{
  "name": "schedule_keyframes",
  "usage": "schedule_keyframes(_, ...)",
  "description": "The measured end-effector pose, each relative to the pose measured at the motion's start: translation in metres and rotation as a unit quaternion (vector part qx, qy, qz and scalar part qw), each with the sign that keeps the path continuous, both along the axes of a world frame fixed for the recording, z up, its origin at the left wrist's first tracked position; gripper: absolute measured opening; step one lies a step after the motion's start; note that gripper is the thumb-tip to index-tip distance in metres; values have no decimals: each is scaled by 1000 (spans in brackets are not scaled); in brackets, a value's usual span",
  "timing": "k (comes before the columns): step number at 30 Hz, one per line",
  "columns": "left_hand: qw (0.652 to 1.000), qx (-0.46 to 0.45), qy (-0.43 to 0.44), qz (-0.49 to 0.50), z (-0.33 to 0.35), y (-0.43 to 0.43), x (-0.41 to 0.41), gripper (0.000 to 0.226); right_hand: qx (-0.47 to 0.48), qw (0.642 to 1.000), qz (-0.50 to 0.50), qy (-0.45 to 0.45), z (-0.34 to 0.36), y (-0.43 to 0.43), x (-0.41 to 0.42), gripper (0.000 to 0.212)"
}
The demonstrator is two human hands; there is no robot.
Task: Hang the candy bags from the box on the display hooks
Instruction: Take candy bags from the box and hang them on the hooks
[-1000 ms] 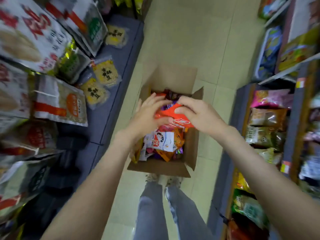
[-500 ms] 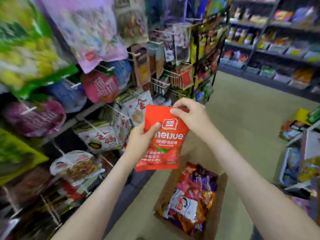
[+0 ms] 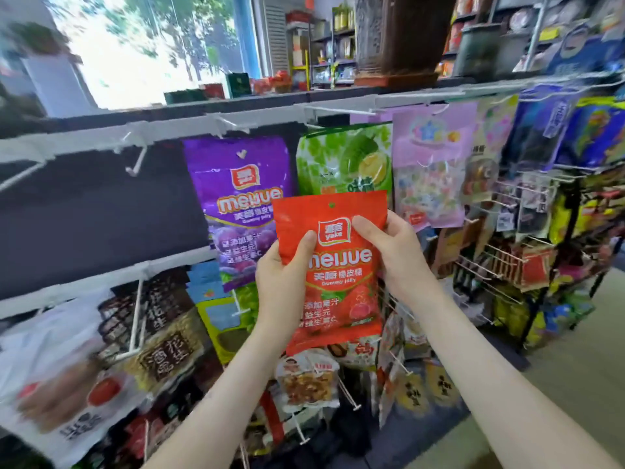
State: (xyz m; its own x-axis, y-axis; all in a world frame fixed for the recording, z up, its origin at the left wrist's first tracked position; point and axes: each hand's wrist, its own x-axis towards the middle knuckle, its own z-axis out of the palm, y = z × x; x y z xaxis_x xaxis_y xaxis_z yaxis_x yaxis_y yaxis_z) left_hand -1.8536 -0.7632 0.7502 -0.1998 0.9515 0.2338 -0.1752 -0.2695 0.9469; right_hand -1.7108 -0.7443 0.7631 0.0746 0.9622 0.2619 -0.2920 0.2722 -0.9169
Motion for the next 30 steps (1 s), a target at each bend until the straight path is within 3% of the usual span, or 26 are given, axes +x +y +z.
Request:
schedule_keyframes(8,998,15,17,56,38,9,-43,15,22,1000,10,9,36,29,-54,5)
schedule_keyframes(23,979,26,80,185,64,42,-70,18,29,998,52,-38,65,68,-89,14)
schedule_keyframes(30,966,23,137,218,62,53,-77,17,17,996,16,-80,57,87,-98,14)
